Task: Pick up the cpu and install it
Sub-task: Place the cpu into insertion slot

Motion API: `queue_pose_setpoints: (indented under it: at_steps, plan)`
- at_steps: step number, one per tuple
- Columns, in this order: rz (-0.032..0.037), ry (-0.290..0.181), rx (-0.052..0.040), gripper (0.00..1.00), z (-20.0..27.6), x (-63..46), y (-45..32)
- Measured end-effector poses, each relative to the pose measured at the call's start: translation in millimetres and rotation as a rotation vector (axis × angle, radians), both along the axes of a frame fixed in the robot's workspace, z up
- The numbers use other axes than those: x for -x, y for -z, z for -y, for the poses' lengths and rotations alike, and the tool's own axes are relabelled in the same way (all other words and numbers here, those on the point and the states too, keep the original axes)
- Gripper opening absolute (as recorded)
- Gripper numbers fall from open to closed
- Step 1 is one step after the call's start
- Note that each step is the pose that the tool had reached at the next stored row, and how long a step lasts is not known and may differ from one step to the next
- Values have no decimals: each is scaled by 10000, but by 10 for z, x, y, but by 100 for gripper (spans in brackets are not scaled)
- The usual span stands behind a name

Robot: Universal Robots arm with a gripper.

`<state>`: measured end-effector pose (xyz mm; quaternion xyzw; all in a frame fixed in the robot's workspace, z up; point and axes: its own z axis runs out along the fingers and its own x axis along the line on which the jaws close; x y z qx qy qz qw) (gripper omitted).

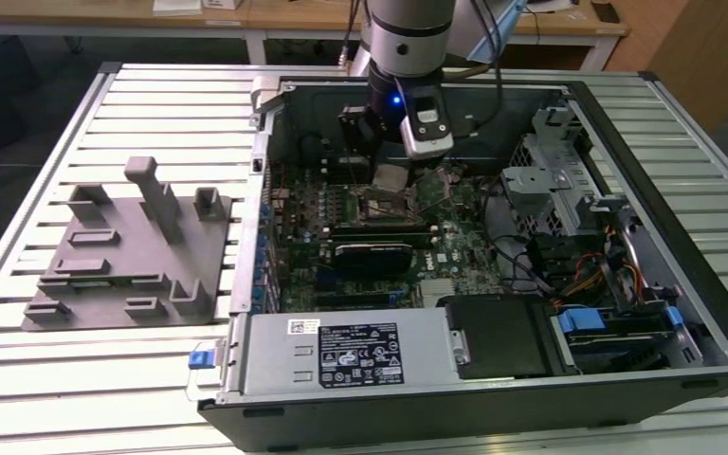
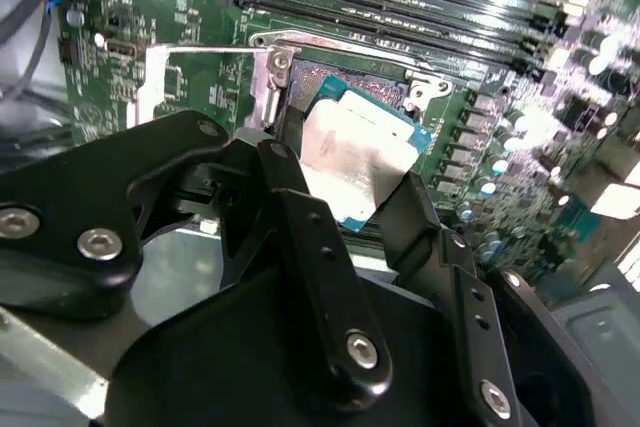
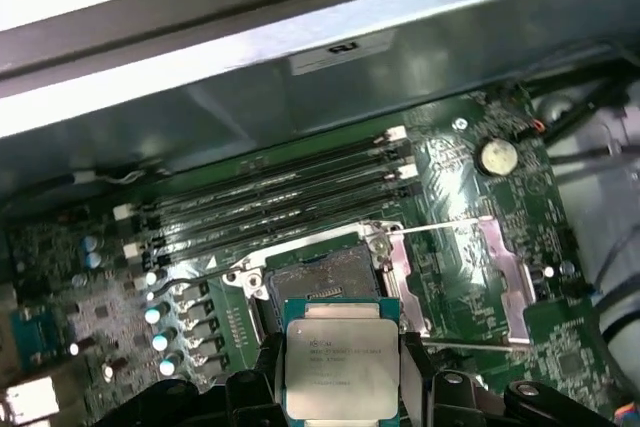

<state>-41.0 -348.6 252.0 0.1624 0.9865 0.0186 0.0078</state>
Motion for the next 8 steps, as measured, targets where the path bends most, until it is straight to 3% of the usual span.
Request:
queue_pose_setpoints:
  at_steps: [8]
  plan:
    - [0, 1454, -1, 54, 0, 0, 16]
